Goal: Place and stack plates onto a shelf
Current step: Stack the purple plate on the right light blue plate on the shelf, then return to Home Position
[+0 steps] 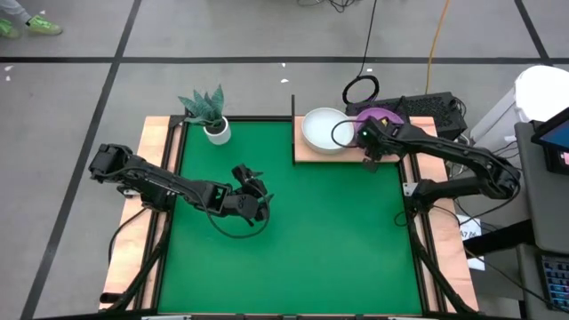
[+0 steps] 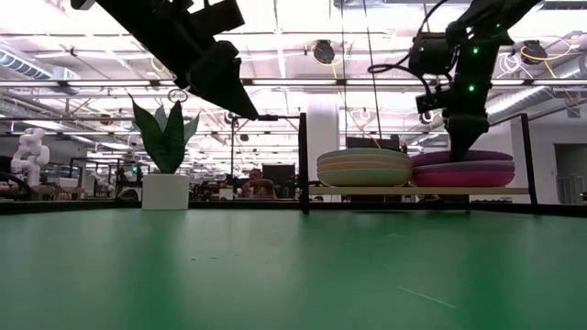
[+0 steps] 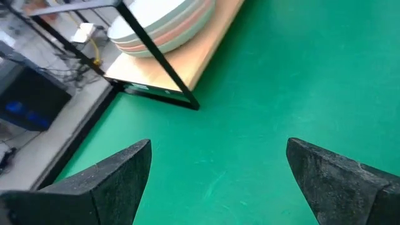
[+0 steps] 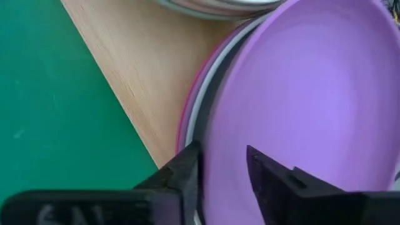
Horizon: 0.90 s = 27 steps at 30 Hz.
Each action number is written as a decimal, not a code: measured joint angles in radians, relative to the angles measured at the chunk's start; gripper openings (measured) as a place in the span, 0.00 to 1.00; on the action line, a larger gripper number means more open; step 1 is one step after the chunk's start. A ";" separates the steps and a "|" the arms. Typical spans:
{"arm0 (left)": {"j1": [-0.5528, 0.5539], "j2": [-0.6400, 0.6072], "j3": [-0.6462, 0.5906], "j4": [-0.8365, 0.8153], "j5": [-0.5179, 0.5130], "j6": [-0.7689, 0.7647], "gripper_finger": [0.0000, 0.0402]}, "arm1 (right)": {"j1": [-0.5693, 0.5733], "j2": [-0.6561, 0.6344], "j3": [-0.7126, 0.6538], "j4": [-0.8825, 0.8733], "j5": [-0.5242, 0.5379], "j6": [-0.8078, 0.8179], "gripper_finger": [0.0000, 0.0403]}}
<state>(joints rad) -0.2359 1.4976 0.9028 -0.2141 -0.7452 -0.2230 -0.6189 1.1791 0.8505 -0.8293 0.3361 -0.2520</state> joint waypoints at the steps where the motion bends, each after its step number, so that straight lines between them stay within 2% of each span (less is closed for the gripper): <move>1: 0.000 0.000 0.000 0.000 0.014 0.000 0.93 | 0.000 -0.011 0.000 0.004 -0.001 0.000 0.32; 4: 0.000 0.000 0.000 0.000 0.040 -0.001 0.91 | 0.000 -0.052 0.000 0.018 -0.001 -0.002 0.38; 7: 0.000 -0.026 -0.002 -0.002 0.077 -0.001 0.83 | 0.000 -0.104 0.000 0.039 -0.040 -0.005 0.42; 9: 0.002 -0.058 -0.002 -0.007 0.107 0.004 0.75 | 0.000 -0.138 0.000 0.074 -0.134 -0.006 0.43; 12: 0.002 -0.116 -0.001 -0.036 0.164 0.020 0.61 | 0.013 -0.186 0.000 0.148 -0.352 0.004 0.42; 14: 0.002 -0.163 -0.001 -0.073 0.185 0.030 0.51 | 0.044 -0.213 0.000 0.195 -0.436 0.008 0.41; 18: -0.001 -0.245 0.000 -0.161 0.188 0.015 0.35 | 0.133 -0.250 0.000 0.278 -0.445 0.005 0.38; 22: -0.008 -0.310 -0.027 -0.222 0.183 -0.017 0.24 | 0.230 -0.275 -0.003 0.330 -0.446 0.015 0.33; 27: -0.021 -0.414 -0.174 -0.090 0.166 0.001 0.19 | 0.336 -0.328 -0.091 0.493 -0.446 0.040 0.24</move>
<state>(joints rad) -0.2568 1.0839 0.7290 -0.3042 -0.5795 -0.2221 -0.2833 0.8508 0.7592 -0.3367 -0.1096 -0.2115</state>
